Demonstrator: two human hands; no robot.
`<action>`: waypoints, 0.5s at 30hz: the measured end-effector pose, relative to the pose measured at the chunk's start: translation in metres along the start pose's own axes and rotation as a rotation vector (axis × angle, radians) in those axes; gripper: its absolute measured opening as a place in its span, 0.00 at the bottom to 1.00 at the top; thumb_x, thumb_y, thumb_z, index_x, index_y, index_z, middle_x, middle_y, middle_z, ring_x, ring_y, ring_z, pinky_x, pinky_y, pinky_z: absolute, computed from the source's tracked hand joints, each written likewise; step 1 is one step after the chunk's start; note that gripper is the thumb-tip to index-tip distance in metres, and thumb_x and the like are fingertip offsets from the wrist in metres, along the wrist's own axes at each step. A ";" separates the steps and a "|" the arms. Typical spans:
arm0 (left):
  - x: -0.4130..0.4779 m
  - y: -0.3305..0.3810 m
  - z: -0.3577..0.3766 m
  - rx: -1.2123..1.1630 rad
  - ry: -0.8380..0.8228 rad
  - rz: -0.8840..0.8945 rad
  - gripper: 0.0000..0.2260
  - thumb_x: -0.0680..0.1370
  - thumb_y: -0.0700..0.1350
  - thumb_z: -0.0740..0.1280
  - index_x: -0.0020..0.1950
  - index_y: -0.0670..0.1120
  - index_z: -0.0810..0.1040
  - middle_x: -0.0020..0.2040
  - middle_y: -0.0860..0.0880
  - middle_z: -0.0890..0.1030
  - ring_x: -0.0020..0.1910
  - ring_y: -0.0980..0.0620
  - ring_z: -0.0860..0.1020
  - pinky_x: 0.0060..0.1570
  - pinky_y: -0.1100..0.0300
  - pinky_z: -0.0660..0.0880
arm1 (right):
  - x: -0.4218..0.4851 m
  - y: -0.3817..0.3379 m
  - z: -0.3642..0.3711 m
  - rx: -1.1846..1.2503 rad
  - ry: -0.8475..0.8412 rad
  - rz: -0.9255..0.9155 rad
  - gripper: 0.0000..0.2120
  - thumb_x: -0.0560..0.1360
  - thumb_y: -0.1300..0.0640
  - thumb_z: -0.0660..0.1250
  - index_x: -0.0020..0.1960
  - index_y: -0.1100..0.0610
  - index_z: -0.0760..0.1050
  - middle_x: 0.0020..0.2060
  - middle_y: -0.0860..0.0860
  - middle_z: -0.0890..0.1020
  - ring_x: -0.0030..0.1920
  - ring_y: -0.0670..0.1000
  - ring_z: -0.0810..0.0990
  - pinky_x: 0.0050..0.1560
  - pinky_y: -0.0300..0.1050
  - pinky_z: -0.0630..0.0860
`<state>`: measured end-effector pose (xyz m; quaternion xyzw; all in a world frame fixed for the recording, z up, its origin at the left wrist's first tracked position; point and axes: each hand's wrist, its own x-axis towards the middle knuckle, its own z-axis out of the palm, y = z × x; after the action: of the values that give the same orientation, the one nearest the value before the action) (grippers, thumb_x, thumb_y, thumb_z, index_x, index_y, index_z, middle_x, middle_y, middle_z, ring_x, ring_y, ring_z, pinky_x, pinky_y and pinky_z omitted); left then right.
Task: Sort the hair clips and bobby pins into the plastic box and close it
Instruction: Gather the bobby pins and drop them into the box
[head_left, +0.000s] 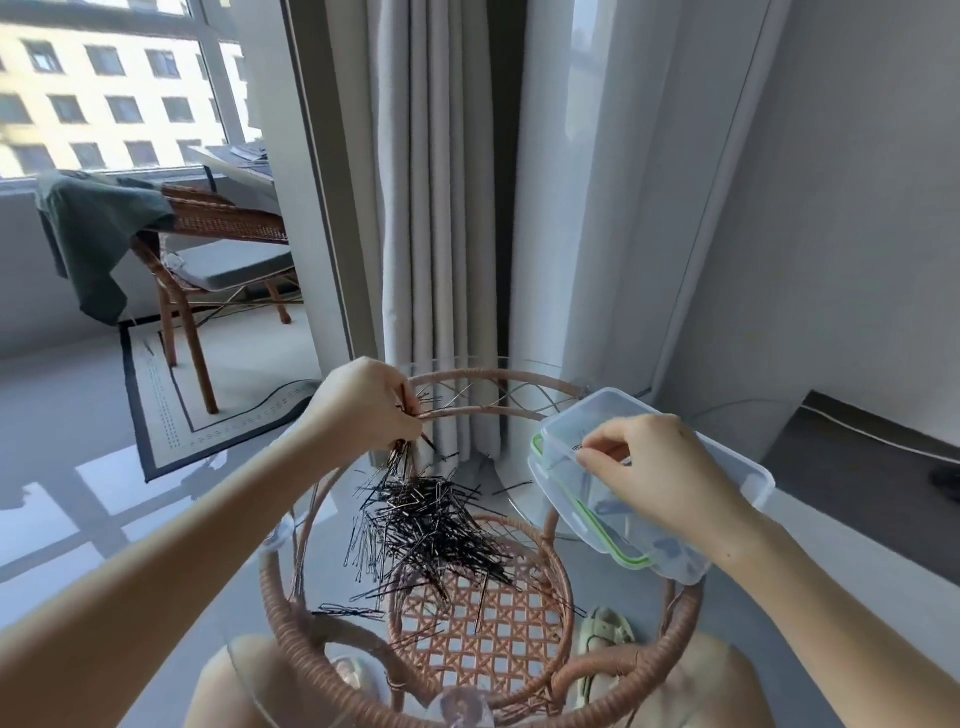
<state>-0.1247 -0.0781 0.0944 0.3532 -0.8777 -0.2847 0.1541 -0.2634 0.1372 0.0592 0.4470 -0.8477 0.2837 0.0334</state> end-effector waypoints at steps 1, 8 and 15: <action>0.003 0.007 0.000 -0.011 -0.003 0.016 0.04 0.65 0.38 0.72 0.37 0.45 0.82 0.36 0.47 0.83 0.36 0.46 0.84 0.41 0.52 0.82 | -0.002 0.002 -0.005 0.016 0.004 0.025 0.12 0.73 0.50 0.66 0.41 0.59 0.81 0.36 0.53 0.84 0.40 0.52 0.81 0.46 0.52 0.78; 0.024 0.067 0.018 -0.014 -0.038 0.191 0.05 0.64 0.39 0.72 0.38 0.44 0.83 0.35 0.44 0.82 0.33 0.45 0.80 0.41 0.51 0.82 | -0.019 0.018 -0.038 0.047 0.082 0.129 0.08 0.73 0.51 0.67 0.44 0.54 0.82 0.38 0.46 0.84 0.39 0.45 0.81 0.40 0.40 0.78; 0.049 0.126 0.084 0.069 -0.190 0.372 0.05 0.65 0.38 0.70 0.39 0.44 0.82 0.33 0.47 0.79 0.27 0.51 0.75 0.27 0.67 0.73 | -0.034 0.040 -0.052 0.068 0.132 0.158 0.08 0.72 0.53 0.69 0.48 0.54 0.82 0.41 0.45 0.85 0.41 0.41 0.81 0.46 0.38 0.78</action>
<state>-0.2660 -0.0057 0.1078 0.1617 -0.9476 -0.2533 0.1086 -0.2845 0.2059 0.0739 0.3601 -0.8661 0.3427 0.0517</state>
